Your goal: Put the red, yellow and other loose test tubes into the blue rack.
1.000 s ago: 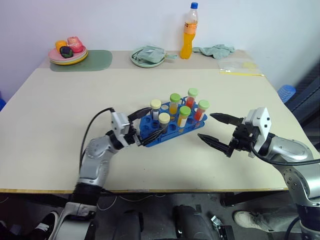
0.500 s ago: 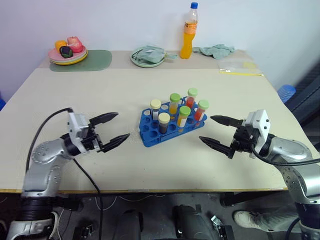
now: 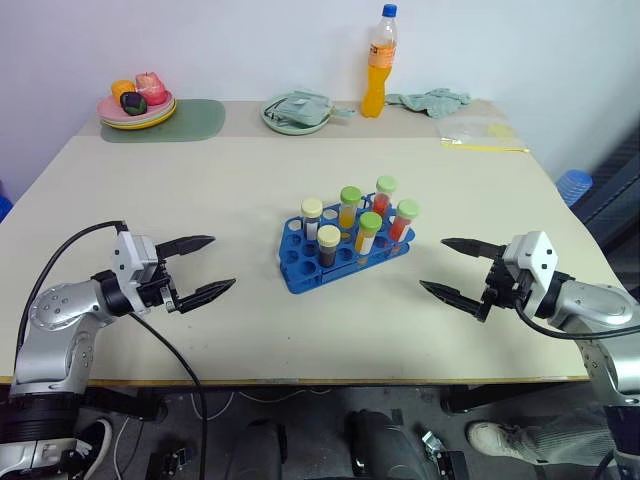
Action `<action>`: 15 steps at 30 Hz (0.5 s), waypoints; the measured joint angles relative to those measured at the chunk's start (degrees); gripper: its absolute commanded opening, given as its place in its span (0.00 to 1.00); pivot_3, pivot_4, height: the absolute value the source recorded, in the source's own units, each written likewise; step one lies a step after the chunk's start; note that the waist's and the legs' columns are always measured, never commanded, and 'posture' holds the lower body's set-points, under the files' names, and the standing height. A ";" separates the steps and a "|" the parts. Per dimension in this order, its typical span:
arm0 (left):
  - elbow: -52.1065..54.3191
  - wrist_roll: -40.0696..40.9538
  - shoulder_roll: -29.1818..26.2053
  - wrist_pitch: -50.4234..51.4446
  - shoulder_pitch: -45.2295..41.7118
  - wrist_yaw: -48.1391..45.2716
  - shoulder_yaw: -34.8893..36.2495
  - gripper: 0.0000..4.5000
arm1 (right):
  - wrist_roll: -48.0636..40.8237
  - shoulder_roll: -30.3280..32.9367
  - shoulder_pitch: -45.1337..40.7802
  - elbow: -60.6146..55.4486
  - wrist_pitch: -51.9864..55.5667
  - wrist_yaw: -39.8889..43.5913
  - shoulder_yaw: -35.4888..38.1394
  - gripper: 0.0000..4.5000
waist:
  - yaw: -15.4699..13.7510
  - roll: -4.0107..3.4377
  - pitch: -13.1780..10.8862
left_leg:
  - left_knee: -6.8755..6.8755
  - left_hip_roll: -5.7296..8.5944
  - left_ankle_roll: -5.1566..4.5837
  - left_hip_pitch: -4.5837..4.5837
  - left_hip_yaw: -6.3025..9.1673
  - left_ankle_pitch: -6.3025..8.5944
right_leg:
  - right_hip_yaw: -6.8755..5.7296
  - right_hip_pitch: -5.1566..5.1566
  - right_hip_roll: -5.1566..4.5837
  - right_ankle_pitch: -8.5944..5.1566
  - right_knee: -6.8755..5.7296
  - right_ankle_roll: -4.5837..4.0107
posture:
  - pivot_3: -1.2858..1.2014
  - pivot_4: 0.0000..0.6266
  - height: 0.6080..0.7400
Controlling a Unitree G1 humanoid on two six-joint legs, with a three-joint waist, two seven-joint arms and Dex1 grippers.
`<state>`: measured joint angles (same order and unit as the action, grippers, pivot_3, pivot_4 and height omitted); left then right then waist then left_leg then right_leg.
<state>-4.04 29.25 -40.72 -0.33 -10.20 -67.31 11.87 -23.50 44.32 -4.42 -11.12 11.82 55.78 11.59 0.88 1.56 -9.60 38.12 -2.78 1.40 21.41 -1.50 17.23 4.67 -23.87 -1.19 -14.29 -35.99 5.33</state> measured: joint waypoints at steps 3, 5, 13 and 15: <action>-0.05 -0.45 1.06 0.00 -0.97 0.17 -0.82 0.99 | 0.22 0.51 1.78 -0.14 0.15 -0.17 0.75 1.00 | -0.05 0.00 0.00 | 0.00 0.00 0.00 0.00 0.00 0.00 | 0.01 0.00 0.00 0.00 0.00 0.00 | 0.52 0.24 1.00; -0.62 -0.63 1.74 -0.11 -1.82 0.20 -1.38 0.99 | 0.22 0.69 2.23 -1.05 0.46 -0.41 0.87 1.00 | -0.04 0.00 0.00 | 0.00 0.00 0.00 -0.01 0.00 0.00 | 0.01 0.00 0.01 0.00 -0.01 0.00 | 0.52 0.24 1.00; -1.39 -2.45 3.86 -1.16 -1.21 1.69 -1.85 0.99 | 0.70 0.78 -2.18 0.32 0.59 -0.85 0.39 1.00 | 0.19 -0.02 0.01 | -0.02 -0.05 0.00 -0.02 0.02 0.00 | 0.03 -0.03 0.08 0.01 -0.05 0.01 | 0.52 0.24 1.00; -1.17 -2.35 3.63 -1.08 -0.63 1.92 -1.47 0.99 | 0.78 0.53 -2.50 0.27 0.39 -0.96 0.03 1.00 | 0.12 -0.02 0.01 | -0.02 -0.06 0.00 -0.01 0.02 0.00 | 0.03 -0.03 0.07 0.01 -0.04 0.00 | 0.52 0.24 1.00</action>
<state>-5.22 26.89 -37.09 -1.41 -10.83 -65.39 10.40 -22.72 44.84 -6.93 -10.85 12.21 54.82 11.62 1.00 1.54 -9.58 38.10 -2.84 1.40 21.40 -1.49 17.23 4.70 -23.90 -1.11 -14.28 -36.03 5.33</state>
